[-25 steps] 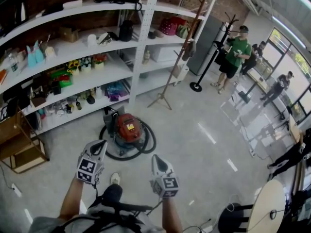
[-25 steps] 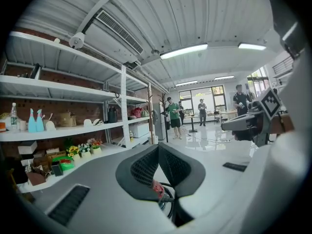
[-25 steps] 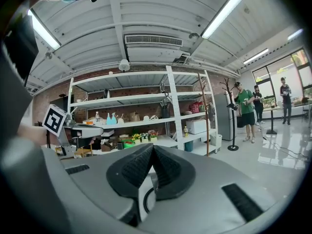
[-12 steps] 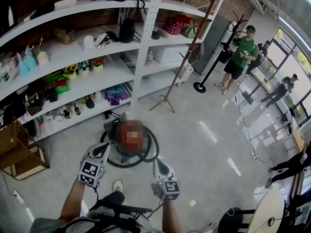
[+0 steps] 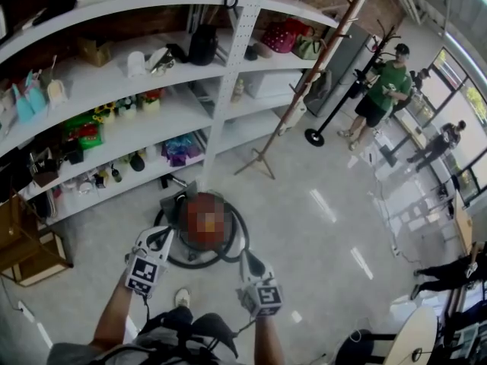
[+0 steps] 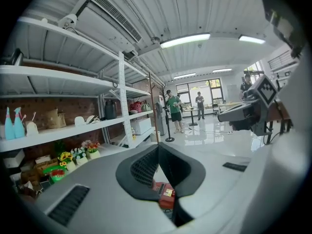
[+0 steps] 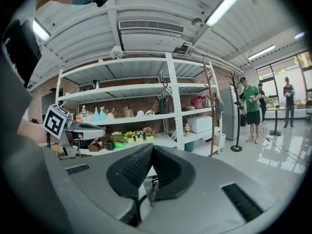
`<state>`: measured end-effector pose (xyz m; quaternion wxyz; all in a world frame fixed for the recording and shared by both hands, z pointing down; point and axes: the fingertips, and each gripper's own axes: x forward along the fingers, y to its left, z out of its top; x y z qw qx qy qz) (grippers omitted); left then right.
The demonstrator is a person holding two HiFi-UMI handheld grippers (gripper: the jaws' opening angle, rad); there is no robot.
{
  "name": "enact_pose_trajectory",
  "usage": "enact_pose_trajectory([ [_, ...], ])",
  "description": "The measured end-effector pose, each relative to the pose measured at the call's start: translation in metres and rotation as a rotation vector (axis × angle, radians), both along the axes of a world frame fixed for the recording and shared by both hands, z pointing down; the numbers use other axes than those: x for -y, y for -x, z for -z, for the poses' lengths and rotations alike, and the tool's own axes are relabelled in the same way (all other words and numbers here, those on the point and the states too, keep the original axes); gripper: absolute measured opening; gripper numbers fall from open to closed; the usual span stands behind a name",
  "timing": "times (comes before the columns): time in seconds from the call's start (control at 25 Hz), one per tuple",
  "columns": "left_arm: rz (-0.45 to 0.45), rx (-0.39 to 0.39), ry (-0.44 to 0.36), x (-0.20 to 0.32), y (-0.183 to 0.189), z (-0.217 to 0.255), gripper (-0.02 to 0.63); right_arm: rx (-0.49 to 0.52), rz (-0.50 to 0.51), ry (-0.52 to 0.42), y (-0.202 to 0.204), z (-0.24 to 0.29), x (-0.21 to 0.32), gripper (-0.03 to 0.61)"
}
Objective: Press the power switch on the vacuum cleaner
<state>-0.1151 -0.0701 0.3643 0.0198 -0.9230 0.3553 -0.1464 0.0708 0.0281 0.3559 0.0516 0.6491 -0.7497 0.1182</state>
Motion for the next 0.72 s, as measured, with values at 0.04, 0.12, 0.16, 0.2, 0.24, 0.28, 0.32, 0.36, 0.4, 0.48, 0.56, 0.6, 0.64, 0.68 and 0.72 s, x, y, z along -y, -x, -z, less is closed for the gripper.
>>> enact_pose_trajectory([
  [0.04, -0.002, -0.008, 0.006, 0.005, -0.001, -0.001, 0.009, 0.000, 0.000, 0.005, -0.001, -0.001, 0.005, 0.005],
  [0.12, -0.003, -0.031, 0.023, 0.012, -0.003, -0.003, 0.009, -0.009, -0.004, 0.015, -0.005, -0.004, 0.015, 0.005],
  [0.16, -0.002, -0.042, 0.030, 0.016, -0.003, -0.003, 0.009, -0.021, -0.007, 0.016, -0.008, -0.005, 0.020, 0.005],
  [0.2, 0.000, -0.049, 0.034, 0.020, -0.002, -0.004, 0.009, -0.032, -0.009, 0.013, -0.010, -0.006, 0.026, 0.005],
  [0.24, 0.004, -0.051, 0.035, 0.025, -0.001, -0.005, 0.009, -0.040, -0.011, 0.010, -0.012, -0.007, 0.032, 0.006],
  [0.28, 0.008, -0.048, 0.034, 0.030, -0.001, -0.007, 0.009, -0.044, -0.012, 0.011, -0.014, -0.008, 0.038, 0.005],
  [0.32, 0.013, -0.043, 0.034, 0.035, -0.001, -0.010, 0.009, -0.049, -0.010, 0.015, -0.016, -0.010, 0.043, 0.006],
  [0.36, 0.016, -0.040, 0.035, 0.039, -0.002, -0.013, 0.009, -0.055, -0.004, 0.025, -0.018, -0.014, 0.048, 0.005],
  [0.4, 0.018, -0.040, 0.037, 0.042, -0.003, -0.016, 0.009, -0.057, 0.006, 0.038, -0.019, -0.019, 0.052, 0.005],
  [0.48, 0.018, -0.040, 0.050, 0.048, -0.007, -0.022, 0.009, -0.053, 0.024, 0.065, -0.021, -0.029, 0.060, 0.005],
  [0.56, 0.019, -0.033, 0.067, 0.053, -0.013, -0.029, 0.009, -0.048, 0.034, 0.081, -0.026, -0.037, 0.067, 0.005],
  [0.6, 0.020, -0.030, 0.070, 0.055, -0.016, -0.032, 0.009, -0.042, 0.039, 0.086, -0.027, -0.042, 0.070, 0.005],
  [0.64, 0.021, -0.029, 0.072, 0.058, -0.017, -0.036, 0.009, -0.034, 0.044, 0.089, -0.028, -0.047, 0.074, 0.006],
  [0.68, 0.022, -0.027, 0.078, 0.060, -0.019, -0.041, 0.009, -0.026, 0.050, 0.092, -0.028, -0.052, 0.078, 0.005],
  [0.72, 0.023, -0.024, 0.085, 0.062, -0.020, -0.046, 0.009, -0.024, 0.058, 0.095, -0.027, -0.056, 0.081, 0.005],
])
